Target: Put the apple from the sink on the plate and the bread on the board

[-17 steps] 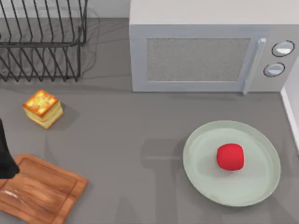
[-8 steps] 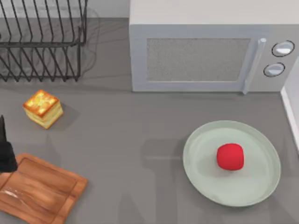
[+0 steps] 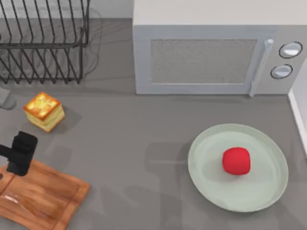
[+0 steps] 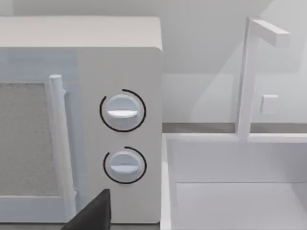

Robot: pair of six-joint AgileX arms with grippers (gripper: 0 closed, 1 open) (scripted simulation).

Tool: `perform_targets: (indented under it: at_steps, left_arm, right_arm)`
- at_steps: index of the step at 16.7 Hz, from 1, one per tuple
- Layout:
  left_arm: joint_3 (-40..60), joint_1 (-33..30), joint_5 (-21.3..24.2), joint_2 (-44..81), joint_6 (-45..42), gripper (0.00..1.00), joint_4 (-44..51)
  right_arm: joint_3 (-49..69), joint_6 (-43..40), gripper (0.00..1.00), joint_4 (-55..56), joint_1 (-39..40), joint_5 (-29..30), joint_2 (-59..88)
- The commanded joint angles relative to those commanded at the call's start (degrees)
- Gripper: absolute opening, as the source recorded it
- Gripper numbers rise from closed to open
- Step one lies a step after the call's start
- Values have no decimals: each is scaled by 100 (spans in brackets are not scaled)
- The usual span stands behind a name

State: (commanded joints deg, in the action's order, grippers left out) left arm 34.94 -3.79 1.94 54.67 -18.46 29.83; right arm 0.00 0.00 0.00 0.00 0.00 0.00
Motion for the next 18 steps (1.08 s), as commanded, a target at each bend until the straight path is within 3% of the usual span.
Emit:
perform_targets:
  at_steps: [10, 14, 18]
  left_arm:
    - [4041, -238, 116, 5260, -893, 100, 3091]
    - [5521, -260, -37, 6326, -983, 100, 3525]
    - [6288, -259, -169, 6749, -989, 100, 3603]
  right_arm:
    - [0, 0, 100, 0, 0, 0, 0]
    - [0, 0, 100, 0, 0, 0, 0]
    - [0, 0, 100, 0, 0, 0, 0]
